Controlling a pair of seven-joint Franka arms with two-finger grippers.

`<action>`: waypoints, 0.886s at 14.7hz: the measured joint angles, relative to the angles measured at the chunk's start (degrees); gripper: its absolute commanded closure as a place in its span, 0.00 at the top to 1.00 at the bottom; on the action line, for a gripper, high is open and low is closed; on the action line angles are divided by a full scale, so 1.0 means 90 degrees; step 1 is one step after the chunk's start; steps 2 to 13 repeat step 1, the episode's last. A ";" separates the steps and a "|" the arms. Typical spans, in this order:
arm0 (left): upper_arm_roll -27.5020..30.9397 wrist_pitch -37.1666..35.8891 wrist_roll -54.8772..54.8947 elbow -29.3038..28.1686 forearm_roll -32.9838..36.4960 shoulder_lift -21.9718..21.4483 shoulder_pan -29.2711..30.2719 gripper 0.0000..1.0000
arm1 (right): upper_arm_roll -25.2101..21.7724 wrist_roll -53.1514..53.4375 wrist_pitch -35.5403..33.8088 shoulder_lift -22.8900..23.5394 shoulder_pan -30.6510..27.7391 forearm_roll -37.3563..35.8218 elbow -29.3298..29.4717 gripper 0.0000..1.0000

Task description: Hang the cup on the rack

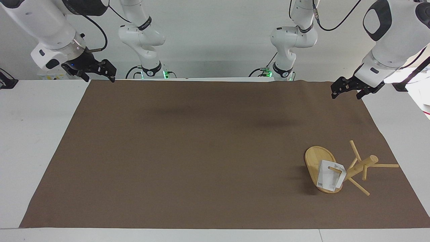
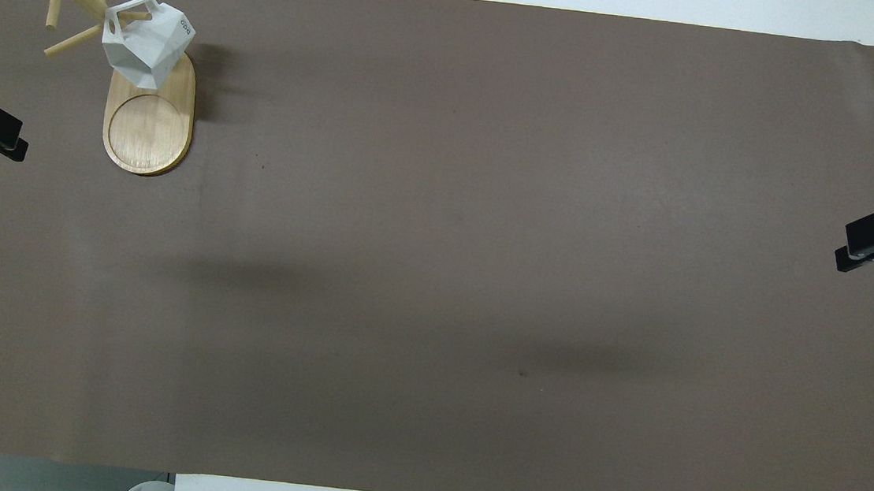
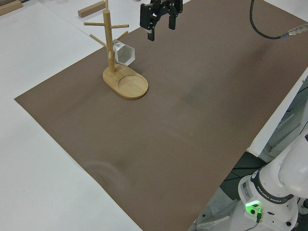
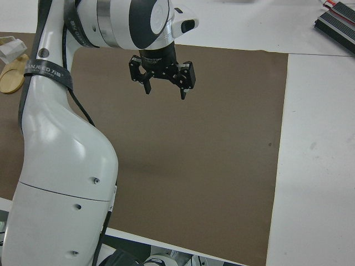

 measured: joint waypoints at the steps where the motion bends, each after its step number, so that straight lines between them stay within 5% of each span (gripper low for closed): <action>1: -0.0003 -0.0005 0.0019 0.0000 0.0000 0.0000 0.0000 1.00 | 0.0000 0.0000 0.0000 0.0000 0.0000 0.0000 0.0000 1.00; 13: -0.0003 -0.0005 0.0019 0.0000 0.0000 0.0000 0.0000 1.00 | 0.0000 0.0000 0.0000 0.0000 0.0000 0.0000 0.0000 1.00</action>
